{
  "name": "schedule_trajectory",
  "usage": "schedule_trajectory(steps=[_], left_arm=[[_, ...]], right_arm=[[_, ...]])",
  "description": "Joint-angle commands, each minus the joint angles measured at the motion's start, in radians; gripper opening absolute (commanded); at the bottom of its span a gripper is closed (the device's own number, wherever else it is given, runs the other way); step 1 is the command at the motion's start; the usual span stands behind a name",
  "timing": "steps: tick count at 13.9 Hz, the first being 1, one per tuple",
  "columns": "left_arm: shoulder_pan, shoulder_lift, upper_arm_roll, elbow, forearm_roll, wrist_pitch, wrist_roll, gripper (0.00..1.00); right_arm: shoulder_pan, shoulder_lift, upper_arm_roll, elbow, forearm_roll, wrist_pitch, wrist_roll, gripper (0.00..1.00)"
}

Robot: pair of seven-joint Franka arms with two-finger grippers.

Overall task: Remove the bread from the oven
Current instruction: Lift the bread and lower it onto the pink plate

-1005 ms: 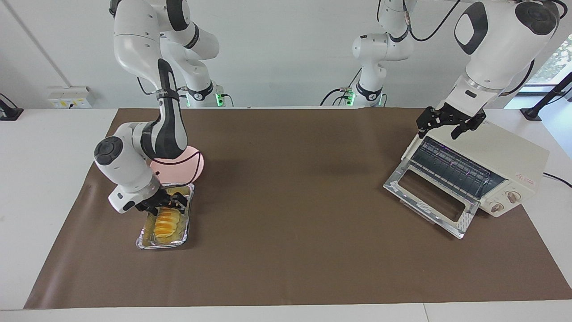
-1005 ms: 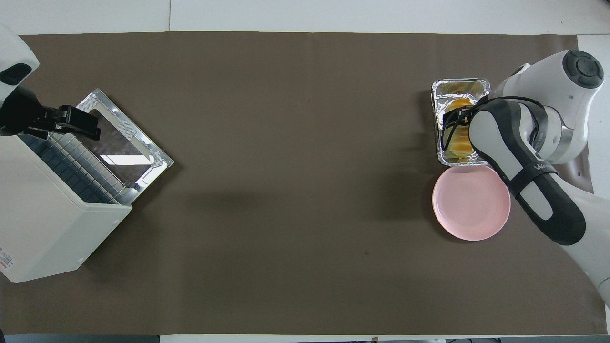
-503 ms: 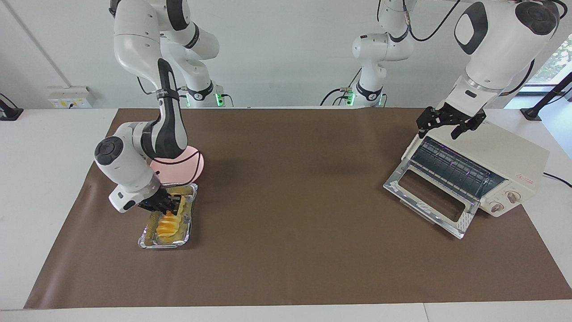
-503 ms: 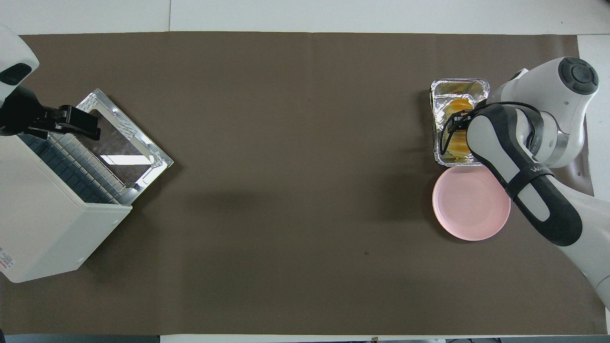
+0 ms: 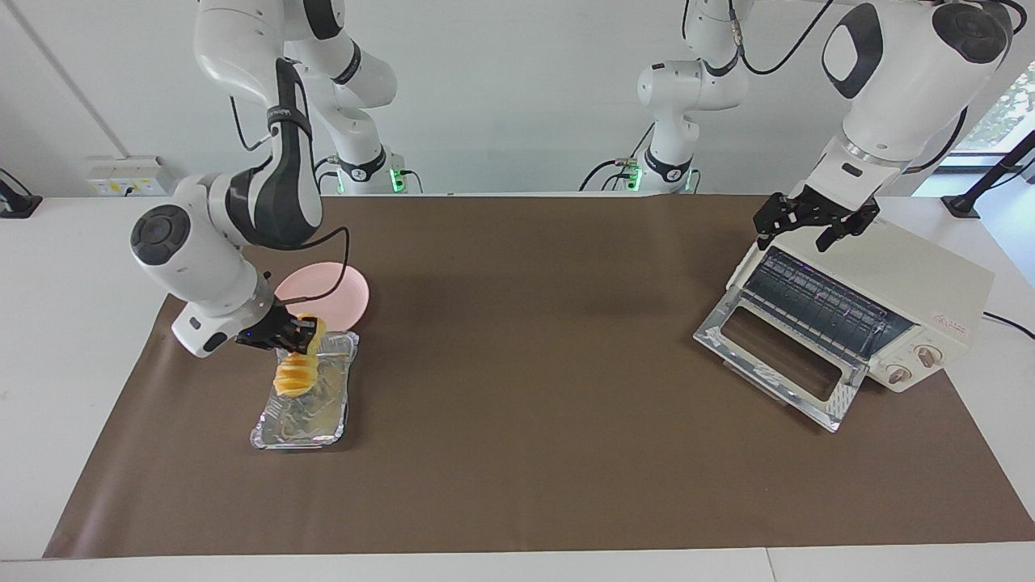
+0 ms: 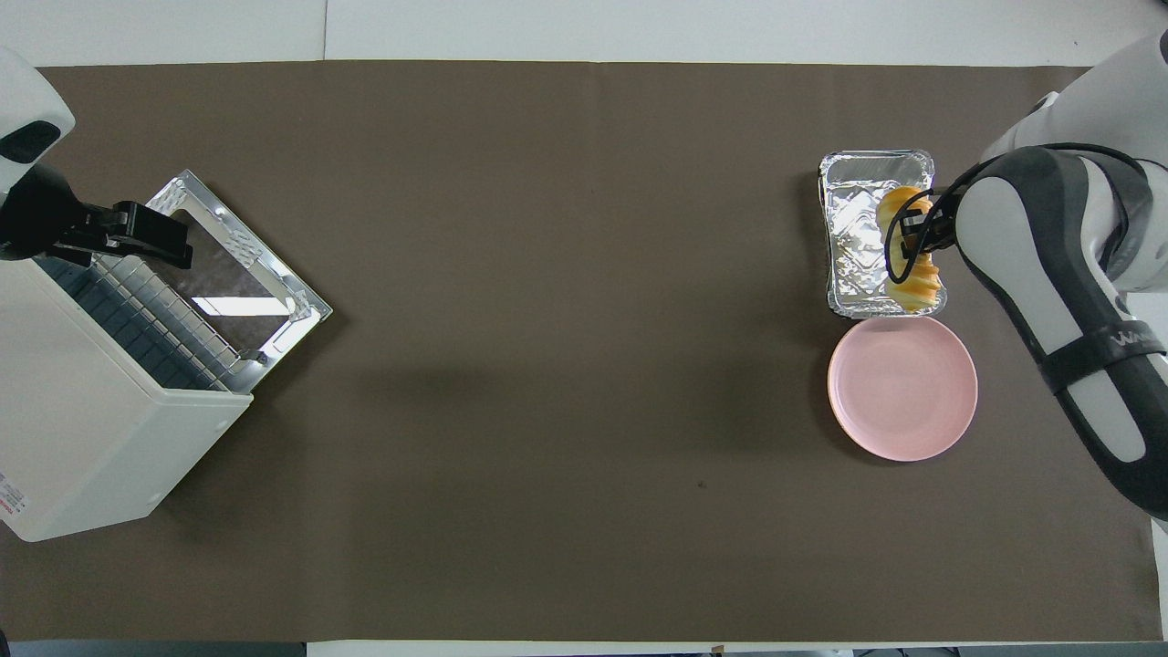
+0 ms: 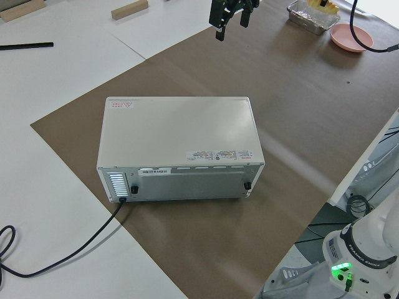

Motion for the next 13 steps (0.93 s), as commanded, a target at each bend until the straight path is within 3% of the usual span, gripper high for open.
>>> schedule_trajectory(steps=[1,3,7,11,13], left_arm=[[0.002,-0.017,0.004,-0.017,-0.017,-0.003,0.009,1.00],[0.002,-0.017,0.004,-0.017,-0.017,-0.003,0.009,1.00],[0.002,-0.017,0.004,-0.017,-0.017,-0.003,0.009,1.00],[0.002,-0.017,0.004,-0.017,-0.017,-0.003,0.009,1.00],[0.002,-0.016,0.004,-0.017,-0.017,-0.003,0.009,1.00]], right_arm=[[-0.013,-0.143,0.005,-0.111,-0.019,-0.081,0.023,0.09],[-0.019,-0.225,0.003,-0.191,-0.019,-0.145,0.032,0.10],[-0.031,-0.369,0.005,-0.430,-0.019,-0.139,0.055,0.10],[-0.021,-0.444,0.005,-0.631,-0.017,0.043,0.062,0.10],[-0.022,-0.446,0.005,-0.676,-0.017,0.109,0.062,0.10]])
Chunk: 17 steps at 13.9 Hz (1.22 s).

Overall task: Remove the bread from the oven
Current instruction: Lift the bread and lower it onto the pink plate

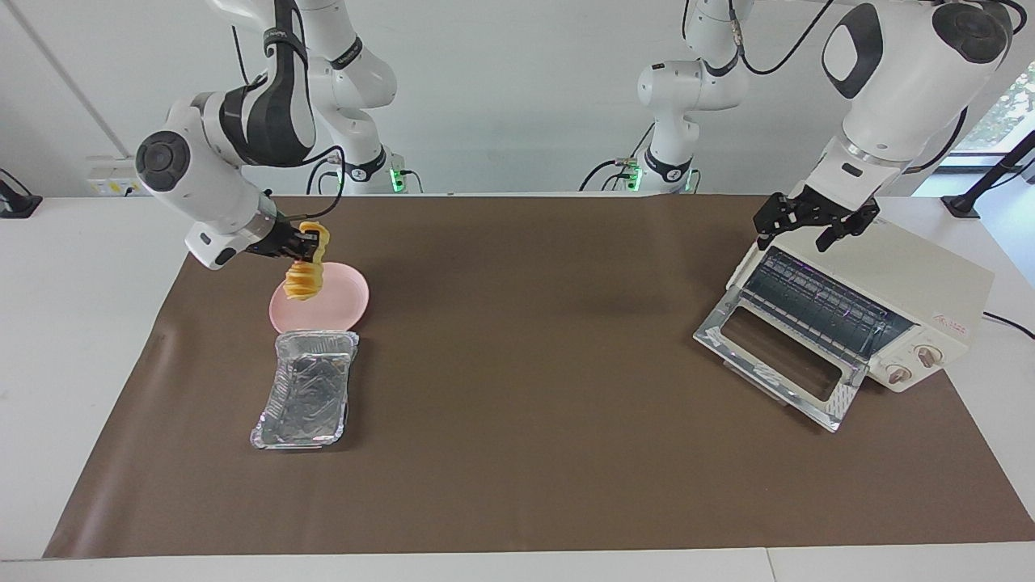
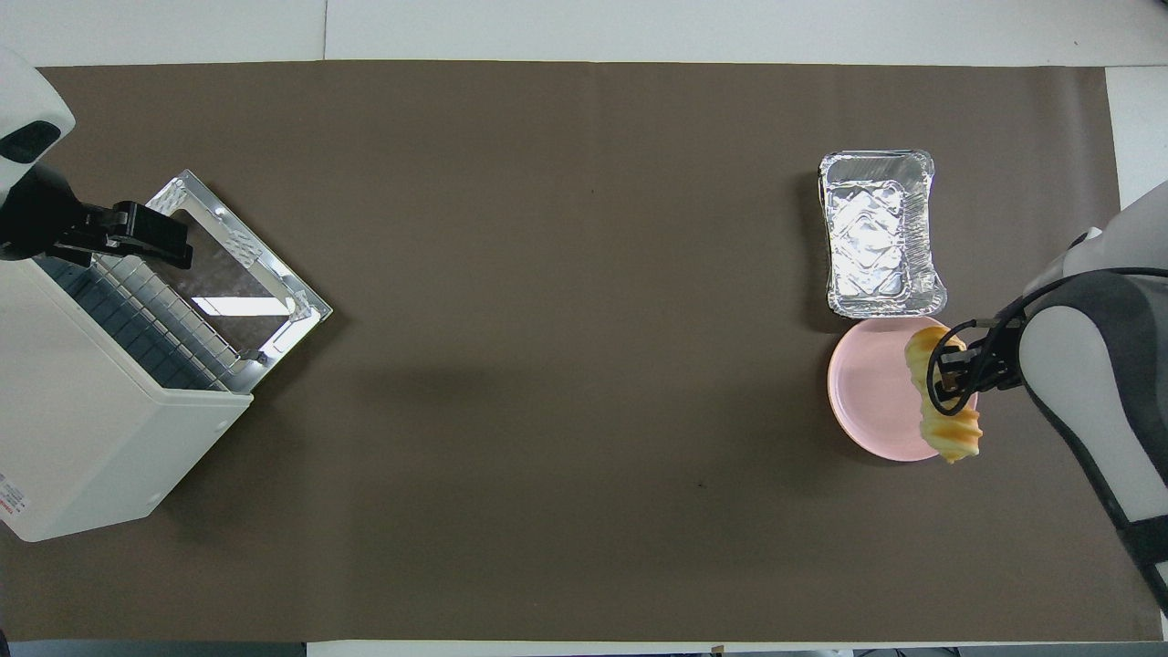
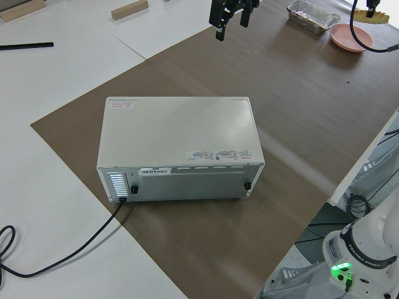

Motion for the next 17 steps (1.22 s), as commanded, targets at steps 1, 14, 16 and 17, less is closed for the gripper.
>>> schedule_trajectory(steps=[1,14,16,17], left_arm=[[0.002,-0.017,0.004,-0.017,-0.017,-0.003,0.009,1.00],[0.002,-0.017,0.006,-0.017,-0.017,-0.003,0.009,1.00],[0.002,-0.017,0.004,-0.017,-0.017,-0.003,0.009,1.00],[0.002,-0.017,0.004,-0.017,-0.017,-0.003,0.009,1.00]], right_arm=[[-0.009,-0.044,0.006,-0.095,-0.016,0.097,0.020,0.10],[-0.034,0.030,0.006,-0.158,-0.017,0.373,-0.058,0.14],[-0.029,0.033,0.006,-0.158,-0.017,0.379,-0.058,0.40],[-0.027,0.038,0.006,-0.158,-0.017,0.381,-0.053,0.62]])
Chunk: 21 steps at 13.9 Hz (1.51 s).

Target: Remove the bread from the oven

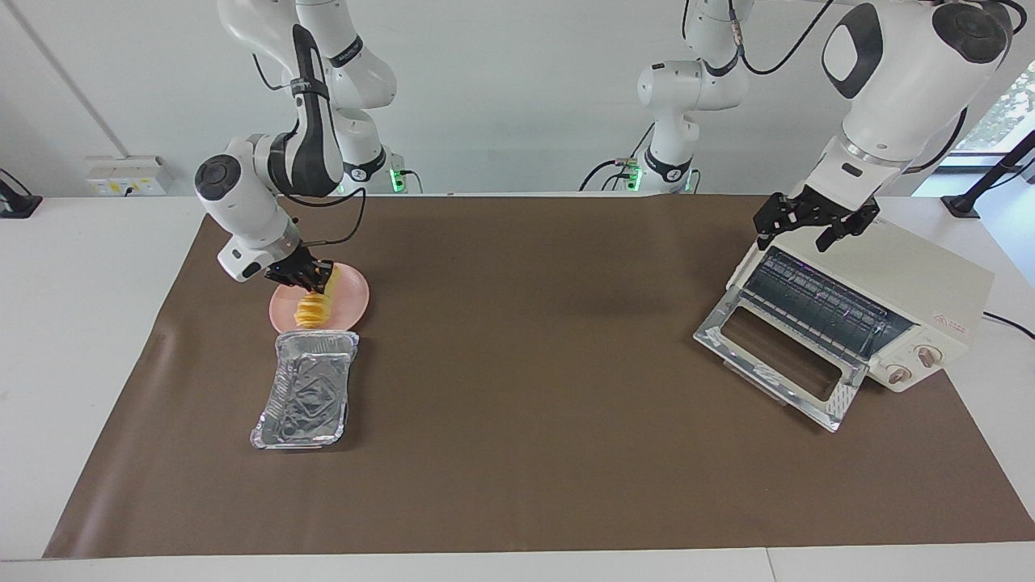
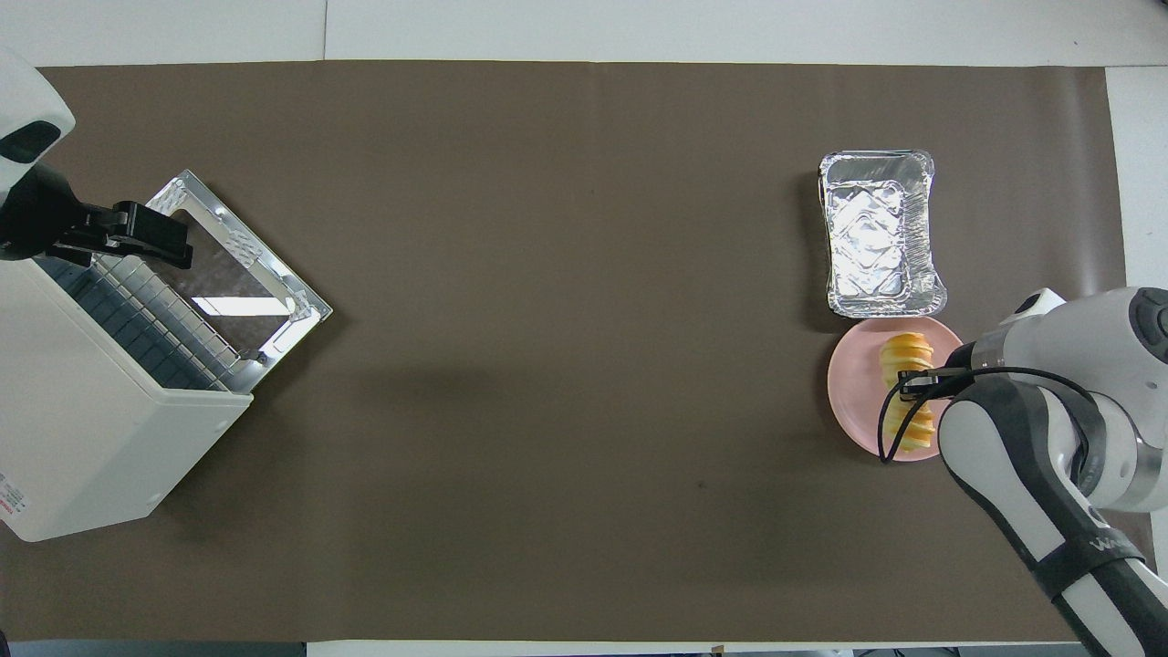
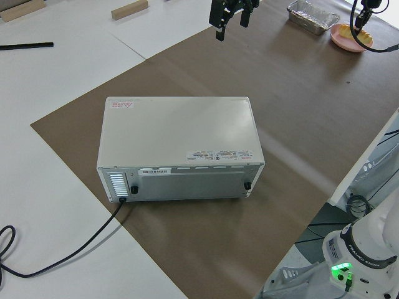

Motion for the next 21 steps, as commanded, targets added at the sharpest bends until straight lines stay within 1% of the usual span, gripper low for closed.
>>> schedule_trajectory(steps=[1,2,3,6,8,10,13,14,18,19,21], left_arm=[[0.002,-0.017,0.004,-0.017,-0.017,-0.003,0.009,1.00],[0.002,-0.017,0.004,-0.017,-0.017,-0.003,0.009,1.00],[0.002,-0.017,0.004,-0.017,-0.017,-0.003,0.009,1.00],[0.002,-0.017,0.004,-0.017,-0.017,-0.003,0.009,1.00],[0.002,-0.017,0.004,-0.017,-0.017,-0.003,0.009,1.00],[0.002,-0.017,0.004,-0.017,-0.017,-0.003,0.009,1.00],[0.002,-0.017,0.004,-0.017,-0.017,-0.003,0.009,1.00],[0.002,-0.017,0.004,-0.017,-0.017,-0.003,0.009,1.00],[0.002,-0.017,0.004,-0.017,-0.017,-0.003,0.009,1.00],[0.002,-0.017,0.004,-0.017,-0.017,-0.003,0.009,1.00],[0.002,-0.017,0.004,-0.017,-0.017,-0.003,0.009,1.00]], right_arm=[[-0.001,0.002,0.005,-0.006,-0.017,0.018,0.014,0.88],[0.002,0.005,0.007,0.005,-0.017,0.008,0.060,1.00],[0.008,0.014,0.008,0.026,-0.017,-0.002,0.083,1.00],[0.016,0.046,0.008,0.173,-0.026,-0.154,0.085,1.00],[0.016,0.048,0.011,0.249,-0.076,-0.202,0.080,1.00],[0.014,0.030,0.011,0.310,-0.078,-0.235,0.071,1.00],[0.014,-0.018,0.013,0.453,-0.078,-0.391,0.080,1.00],[0.014,-0.030,0.014,0.493,-0.078,-0.422,0.082,1.00],[0.011,-0.023,0.014,0.655,-0.078,-0.573,0.079,1.00],[0.006,-0.015,0.014,0.687,-0.080,-0.597,0.077,1.00],[-0.006,0.010,0.008,0.726,-0.081,-0.601,0.072,1.00]])
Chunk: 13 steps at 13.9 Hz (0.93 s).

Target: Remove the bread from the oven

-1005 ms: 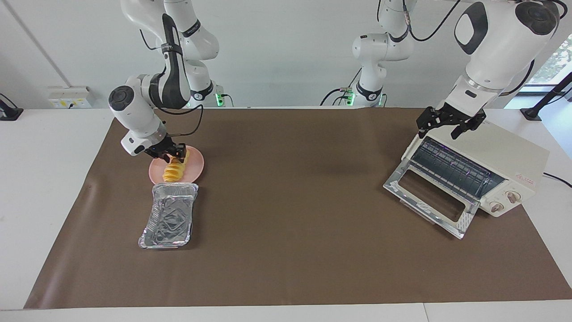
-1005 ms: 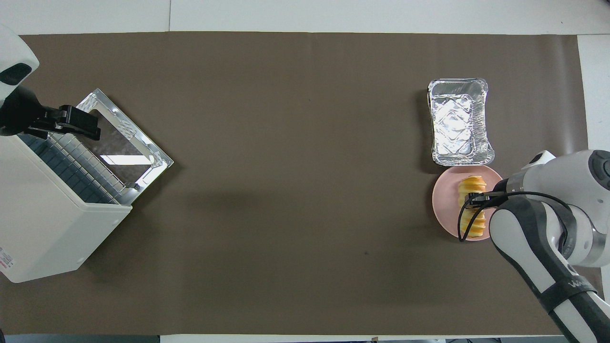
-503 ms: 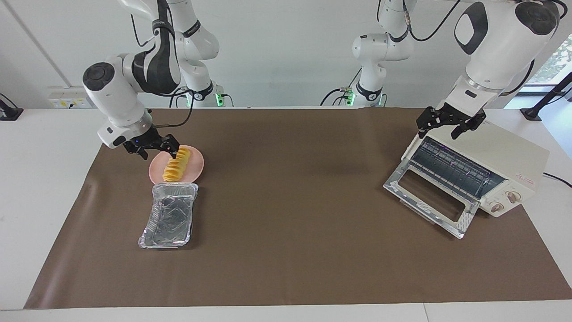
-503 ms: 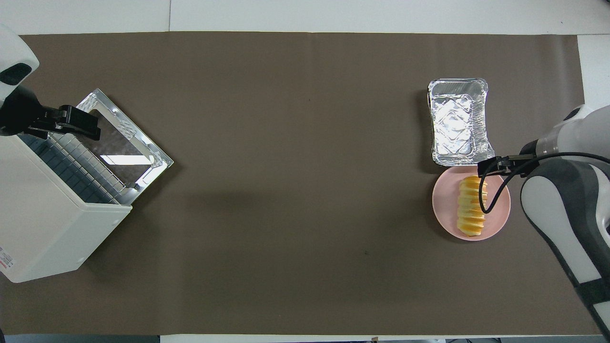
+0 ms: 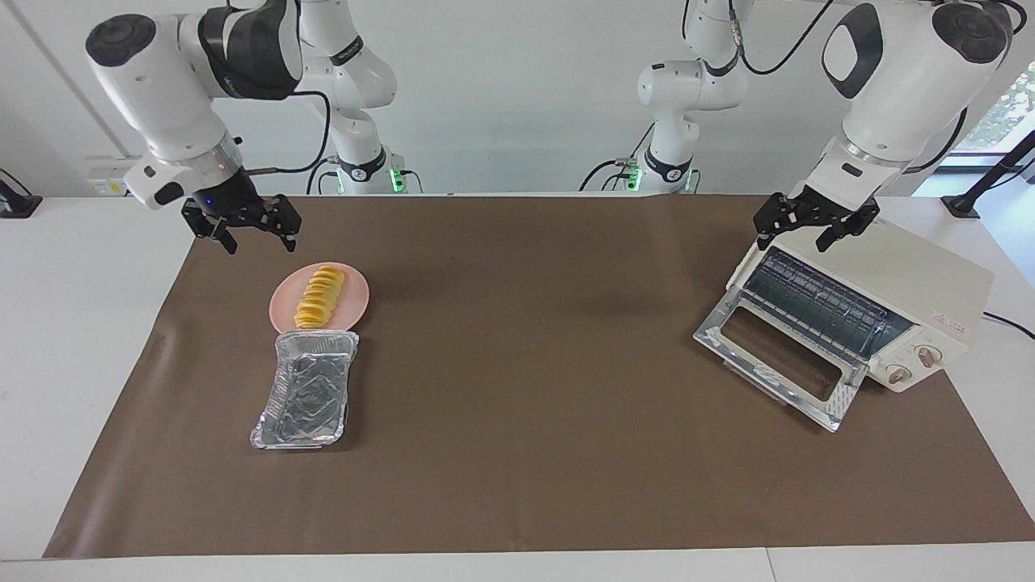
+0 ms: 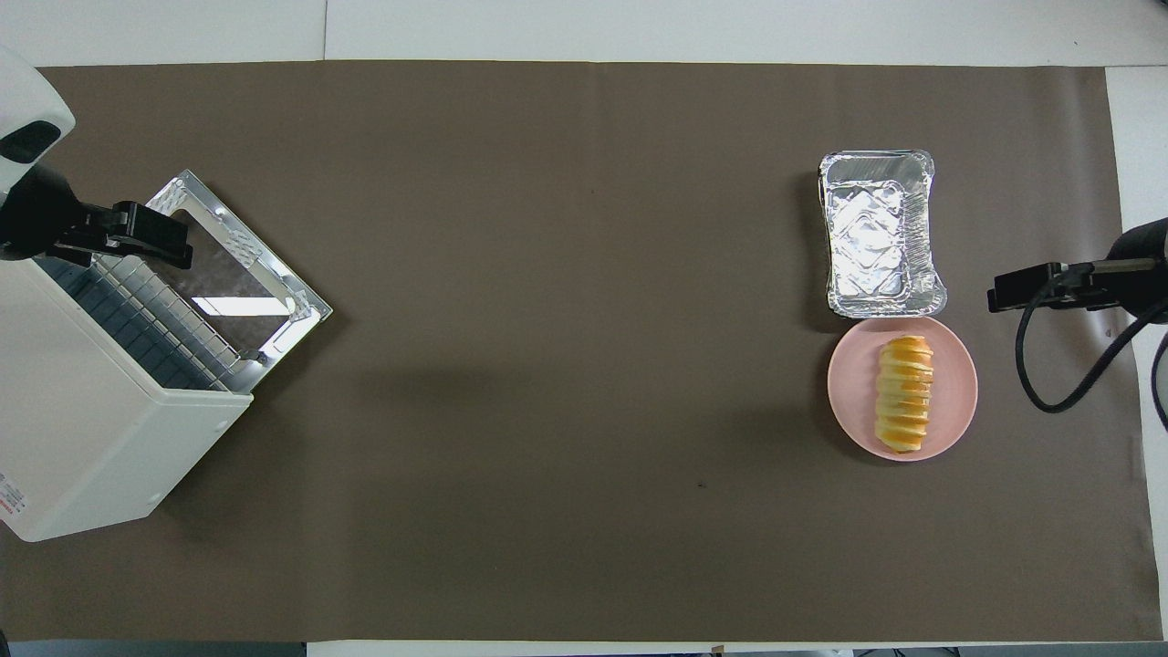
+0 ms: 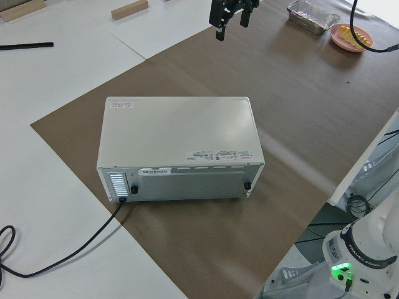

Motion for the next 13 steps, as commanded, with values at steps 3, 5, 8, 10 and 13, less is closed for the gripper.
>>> schedule_trajectory(steps=[3,5,8,10,13], left_arm=[[0.002,-0.017,0.004,-0.017,-0.017,-0.003,0.009,1.00],[0.002,-0.016,0.004,-0.017,-0.017,-0.003,0.009,1.00],[0.002,-0.017,0.004,-0.017,-0.017,-0.003,0.009,1.00],[0.002,-0.017,0.004,-0.017,-0.017,-0.003,0.009,1.00],[0.002,-0.017,0.004,-0.017,-0.017,-0.003,0.009,1.00]], right_arm=[[-0.024,0.056,0.001,0.085,-0.019,-0.030,0.014,1.00],[-0.024,0.056,0.001,0.085,-0.019,-0.049,0.017,1.00],[-0.022,0.056,0.003,0.085,-0.016,-0.100,0.017,1.00],[-0.025,0.056,0.001,0.084,-0.018,-0.103,0.018,1.00],[-0.024,0.054,0.001,0.082,-0.042,-0.097,0.022,1.00]])
